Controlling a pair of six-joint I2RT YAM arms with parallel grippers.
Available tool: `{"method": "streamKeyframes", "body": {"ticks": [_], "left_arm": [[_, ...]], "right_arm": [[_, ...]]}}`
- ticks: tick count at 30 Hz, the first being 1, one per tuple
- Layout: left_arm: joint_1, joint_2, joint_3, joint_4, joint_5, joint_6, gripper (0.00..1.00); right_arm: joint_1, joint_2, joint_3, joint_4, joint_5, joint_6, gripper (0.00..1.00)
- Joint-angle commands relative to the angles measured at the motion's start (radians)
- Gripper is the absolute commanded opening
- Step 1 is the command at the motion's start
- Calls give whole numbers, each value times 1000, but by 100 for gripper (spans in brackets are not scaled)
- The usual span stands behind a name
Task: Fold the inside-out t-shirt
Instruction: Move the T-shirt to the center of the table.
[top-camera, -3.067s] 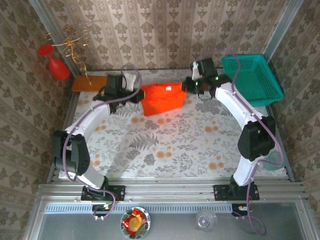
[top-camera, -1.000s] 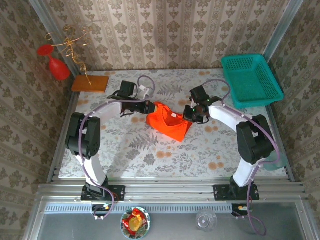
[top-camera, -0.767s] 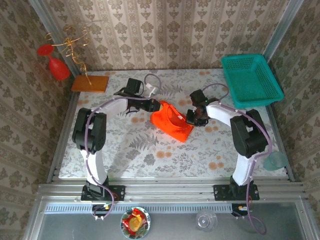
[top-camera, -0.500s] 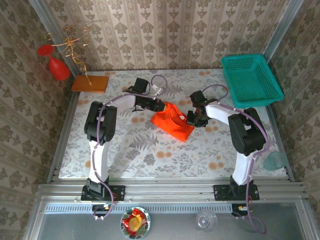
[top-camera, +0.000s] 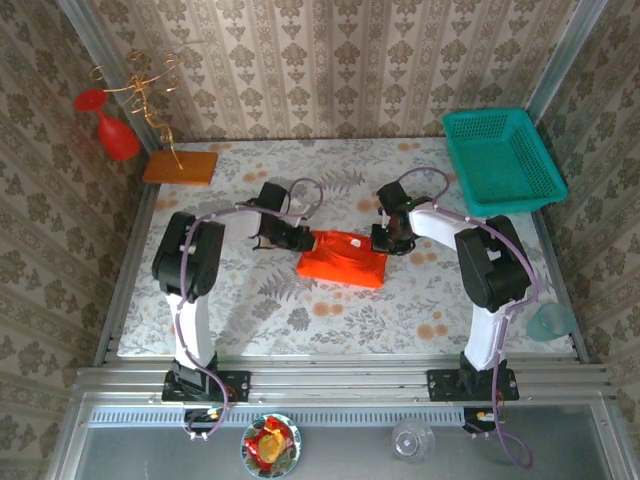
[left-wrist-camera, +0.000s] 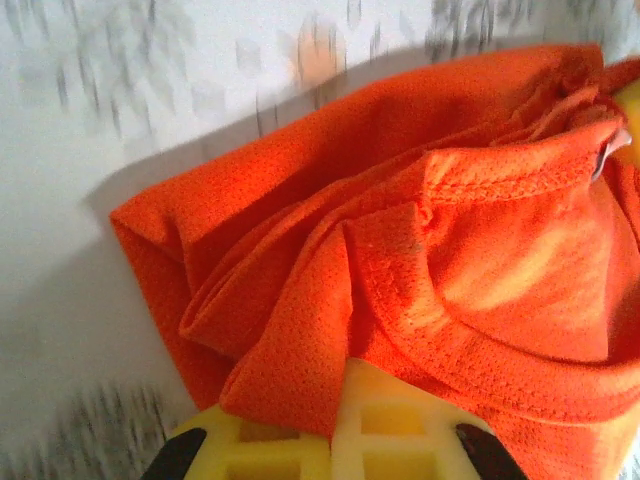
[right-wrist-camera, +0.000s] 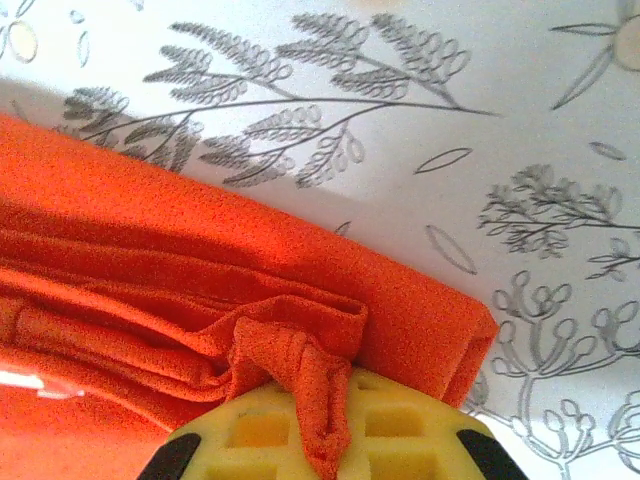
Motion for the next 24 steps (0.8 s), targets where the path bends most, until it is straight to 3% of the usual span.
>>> {"method": "streamKeyframes", "body": {"ticks": [1, 6, 12, 24], "left_arm": [[4, -119, -162, 53, -69, -97, 0], [-27, -312, -339, 112, -91, -179, 0], [-63, -408, -319, 116, -120, -187, 0], [-40, -153, -196, 10, -237, -169, 0]], "right_arm": [[62, 32, 15, -99, -41, -65, 0], [121, -10, 12, -127, -71, -88, 0], [132, -59, -6, -126, -72, -103, 0], [132, -38, -17, -147, -21, -94, 0]]}}
